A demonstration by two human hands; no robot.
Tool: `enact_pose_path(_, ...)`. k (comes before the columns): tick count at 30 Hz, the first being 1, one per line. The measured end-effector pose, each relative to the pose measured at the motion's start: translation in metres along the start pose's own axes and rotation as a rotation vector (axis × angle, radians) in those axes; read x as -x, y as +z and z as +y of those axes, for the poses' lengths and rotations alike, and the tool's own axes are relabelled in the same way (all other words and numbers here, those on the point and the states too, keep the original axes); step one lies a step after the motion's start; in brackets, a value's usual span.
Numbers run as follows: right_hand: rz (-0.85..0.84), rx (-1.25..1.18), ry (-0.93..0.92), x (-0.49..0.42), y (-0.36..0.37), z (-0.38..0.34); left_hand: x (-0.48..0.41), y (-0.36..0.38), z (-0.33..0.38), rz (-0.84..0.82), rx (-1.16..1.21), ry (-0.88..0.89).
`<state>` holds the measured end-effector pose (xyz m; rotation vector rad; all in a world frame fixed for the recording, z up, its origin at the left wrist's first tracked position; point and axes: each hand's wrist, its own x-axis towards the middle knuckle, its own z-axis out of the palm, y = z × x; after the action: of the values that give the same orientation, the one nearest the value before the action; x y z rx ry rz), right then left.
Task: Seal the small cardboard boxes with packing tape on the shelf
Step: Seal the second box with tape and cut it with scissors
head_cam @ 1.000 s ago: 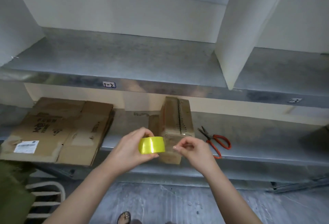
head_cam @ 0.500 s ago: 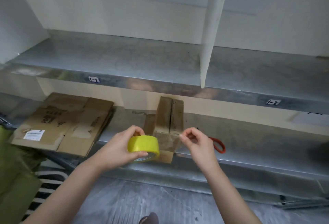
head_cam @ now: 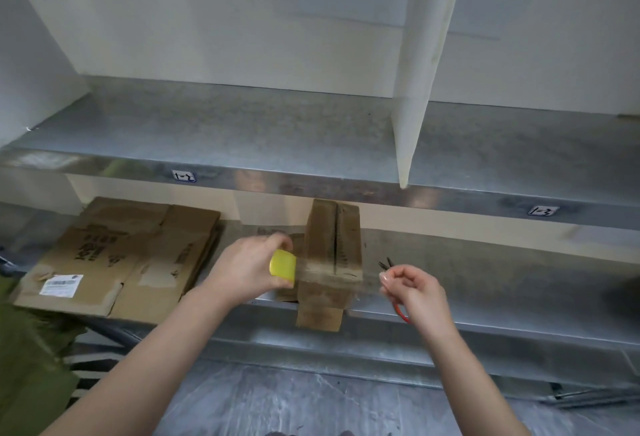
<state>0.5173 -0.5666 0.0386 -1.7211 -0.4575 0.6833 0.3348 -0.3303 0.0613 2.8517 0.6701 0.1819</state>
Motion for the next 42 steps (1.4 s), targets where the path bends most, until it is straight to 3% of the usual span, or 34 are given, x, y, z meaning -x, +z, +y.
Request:
enact_pose_path(9,0.007,0.159,0.192,-0.053,0.005,0.036,-0.022,0.041,-0.009,-0.213,-0.063,-0.134)
enact_pose_path(14,-0.034,0.118,0.27,-0.059,0.015,0.048,-0.031,0.056,-0.018,-0.315,-0.042,-0.164)
enact_pose_path(21,-0.037,0.06,0.283,-0.061,0.037,0.06,-0.021,0.053,-0.028,-0.215,-0.006,0.08)
enact_pose_path(25,0.014,-0.112,0.317,-0.054,0.056,0.065,-0.015,0.055,-0.033,-0.217,0.014,0.037)
enact_pose_path(27,0.135,-0.069,0.255,-0.048,0.061,0.067,-0.014,0.057,-0.031,-0.207,0.025,0.027)
enact_pose_path(29,0.256,0.148,0.094,-0.038,0.059,0.068,-0.015,0.059,-0.027,-0.191,0.04,0.026)
enact_pose_path(32,0.171,0.279,-0.055,-0.028,0.054,0.066,-0.017,0.061,-0.022,-0.191,0.089,0.017)
enact_pose_path(35,0.094,0.19,-0.062,-0.031,0.055,0.05,-0.018,0.062,-0.02,-0.201,0.138,0.006)
enact_pose_path(39,0.039,0.409,-0.117,-0.036,0.071,0.038,-0.016,0.058,-0.022,-0.231,0.183,-0.017)
enact_pose_path(42,0.055,0.355,-0.073,-0.038,0.074,0.042,-0.008,0.057,-0.029,-0.238,0.315,-0.063)
